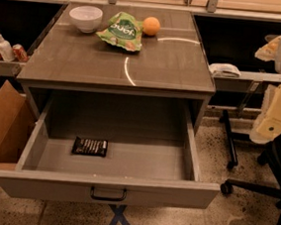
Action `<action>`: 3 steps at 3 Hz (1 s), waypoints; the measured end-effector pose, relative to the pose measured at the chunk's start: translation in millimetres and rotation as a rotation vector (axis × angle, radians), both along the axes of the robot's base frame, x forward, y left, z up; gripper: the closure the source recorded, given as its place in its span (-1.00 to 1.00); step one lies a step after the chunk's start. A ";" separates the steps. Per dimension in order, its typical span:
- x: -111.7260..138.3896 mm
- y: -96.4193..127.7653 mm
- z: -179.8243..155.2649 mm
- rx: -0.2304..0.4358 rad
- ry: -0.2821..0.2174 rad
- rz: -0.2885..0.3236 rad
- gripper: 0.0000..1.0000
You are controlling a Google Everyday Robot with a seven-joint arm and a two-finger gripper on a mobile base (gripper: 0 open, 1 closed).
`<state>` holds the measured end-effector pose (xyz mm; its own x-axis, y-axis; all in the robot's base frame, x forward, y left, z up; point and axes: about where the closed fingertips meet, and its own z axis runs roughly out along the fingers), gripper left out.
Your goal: Pick rxbar chocolate from top drawer and place on counter
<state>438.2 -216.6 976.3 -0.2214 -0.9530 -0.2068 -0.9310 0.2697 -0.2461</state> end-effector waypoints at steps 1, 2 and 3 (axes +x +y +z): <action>-0.3 0.2 -1.7 0.007 -0.003 -0.004 -1.00; -10.6 13.5 -37.7 0.104 0.034 0.028 -1.00; -22.3 34.9 -71.0 0.221 0.064 0.061 -1.00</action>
Offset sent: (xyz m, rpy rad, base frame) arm -0.0193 0.0218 -0.0714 0.1897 0.0871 0.0492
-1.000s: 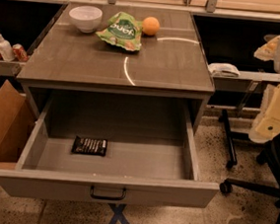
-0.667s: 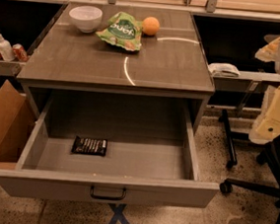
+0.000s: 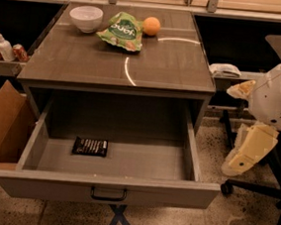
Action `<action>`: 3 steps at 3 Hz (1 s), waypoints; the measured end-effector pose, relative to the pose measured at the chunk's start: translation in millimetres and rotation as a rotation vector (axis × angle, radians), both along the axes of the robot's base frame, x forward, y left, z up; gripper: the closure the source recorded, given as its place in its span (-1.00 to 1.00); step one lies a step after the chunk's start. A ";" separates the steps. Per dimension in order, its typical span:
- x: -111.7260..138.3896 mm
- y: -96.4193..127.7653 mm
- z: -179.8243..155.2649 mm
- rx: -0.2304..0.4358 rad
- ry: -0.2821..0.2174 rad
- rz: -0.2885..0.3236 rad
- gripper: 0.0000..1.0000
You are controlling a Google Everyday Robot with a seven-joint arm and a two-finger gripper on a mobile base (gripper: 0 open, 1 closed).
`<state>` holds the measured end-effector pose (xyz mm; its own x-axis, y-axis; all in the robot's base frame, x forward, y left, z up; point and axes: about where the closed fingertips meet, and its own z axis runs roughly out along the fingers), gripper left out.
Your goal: Pick rxbar chocolate from top drawer and place on counter
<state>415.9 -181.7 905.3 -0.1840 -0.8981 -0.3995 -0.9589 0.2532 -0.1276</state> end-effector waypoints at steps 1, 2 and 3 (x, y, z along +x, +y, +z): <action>0.0 0.0 0.0 0.000 0.000 0.000 -1.00; 0.8 11.8 -22.8 0.046 0.030 0.010 -1.00; 2.4 31.1 -54.4 0.104 0.075 0.023 -1.00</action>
Offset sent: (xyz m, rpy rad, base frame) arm 0.0021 0.0162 -0.0433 0.0826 0.0588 0.0181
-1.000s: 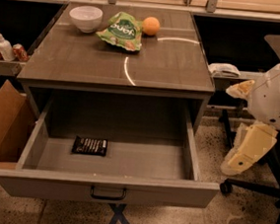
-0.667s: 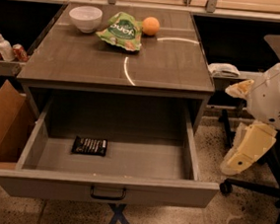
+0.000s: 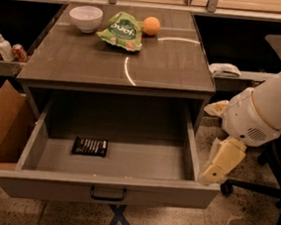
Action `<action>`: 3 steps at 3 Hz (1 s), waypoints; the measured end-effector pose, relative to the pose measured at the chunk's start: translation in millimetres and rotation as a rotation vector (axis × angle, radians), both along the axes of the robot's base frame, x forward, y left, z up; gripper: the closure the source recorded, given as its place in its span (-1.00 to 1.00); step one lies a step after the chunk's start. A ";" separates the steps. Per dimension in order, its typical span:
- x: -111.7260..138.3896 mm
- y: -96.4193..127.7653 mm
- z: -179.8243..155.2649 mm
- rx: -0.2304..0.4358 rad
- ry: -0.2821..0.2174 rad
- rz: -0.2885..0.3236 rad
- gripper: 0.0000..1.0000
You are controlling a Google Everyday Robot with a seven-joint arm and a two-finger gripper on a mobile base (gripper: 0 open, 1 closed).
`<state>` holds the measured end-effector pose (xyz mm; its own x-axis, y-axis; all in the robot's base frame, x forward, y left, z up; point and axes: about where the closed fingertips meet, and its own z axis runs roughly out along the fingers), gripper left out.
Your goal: Pick rxbar chocolate from top drawer and place on counter
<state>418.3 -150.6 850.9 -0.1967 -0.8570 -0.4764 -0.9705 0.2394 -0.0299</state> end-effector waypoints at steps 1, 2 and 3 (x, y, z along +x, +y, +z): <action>3.0 32.3 -31.5 0.067 0.026 0.012 -1.00; 3.6 33.4 -32.3 0.071 0.026 0.013 -1.00; 24.5 53.2 -50.7 0.134 0.041 -0.013 -1.00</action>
Offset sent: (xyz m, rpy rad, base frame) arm 0.0014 0.0260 -0.0256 0.0552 0.0258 0.0118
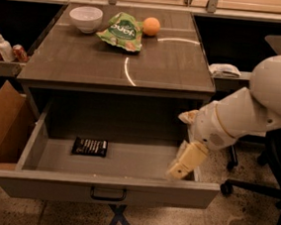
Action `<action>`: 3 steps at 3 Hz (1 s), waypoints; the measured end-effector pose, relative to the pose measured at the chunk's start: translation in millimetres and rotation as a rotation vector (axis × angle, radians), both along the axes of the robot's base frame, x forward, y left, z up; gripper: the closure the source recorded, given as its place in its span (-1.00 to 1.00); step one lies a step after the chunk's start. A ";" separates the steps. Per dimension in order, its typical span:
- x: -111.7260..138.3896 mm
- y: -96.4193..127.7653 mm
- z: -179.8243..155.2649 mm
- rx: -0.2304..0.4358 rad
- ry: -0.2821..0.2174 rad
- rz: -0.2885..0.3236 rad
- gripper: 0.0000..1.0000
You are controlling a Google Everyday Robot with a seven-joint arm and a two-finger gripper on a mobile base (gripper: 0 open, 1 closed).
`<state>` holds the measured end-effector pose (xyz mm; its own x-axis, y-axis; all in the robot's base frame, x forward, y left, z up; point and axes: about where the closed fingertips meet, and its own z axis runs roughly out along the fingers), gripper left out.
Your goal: Pick rxbar chocolate from top drawer and place on counter
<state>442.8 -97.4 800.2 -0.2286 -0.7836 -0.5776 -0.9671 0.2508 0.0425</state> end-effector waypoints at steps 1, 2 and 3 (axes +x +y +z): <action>15.3 20.3 -17.5 0.042 0.010 -0.009 -1.00; 27.9 50.3 -36.0 0.084 0.010 0.016 -1.00; 28.0 50.5 -36.2 0.084 0.010 0.017 -1.00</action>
Offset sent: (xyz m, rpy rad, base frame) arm 0.0429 0.0840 -0.0589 0.1364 0.0150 0.0446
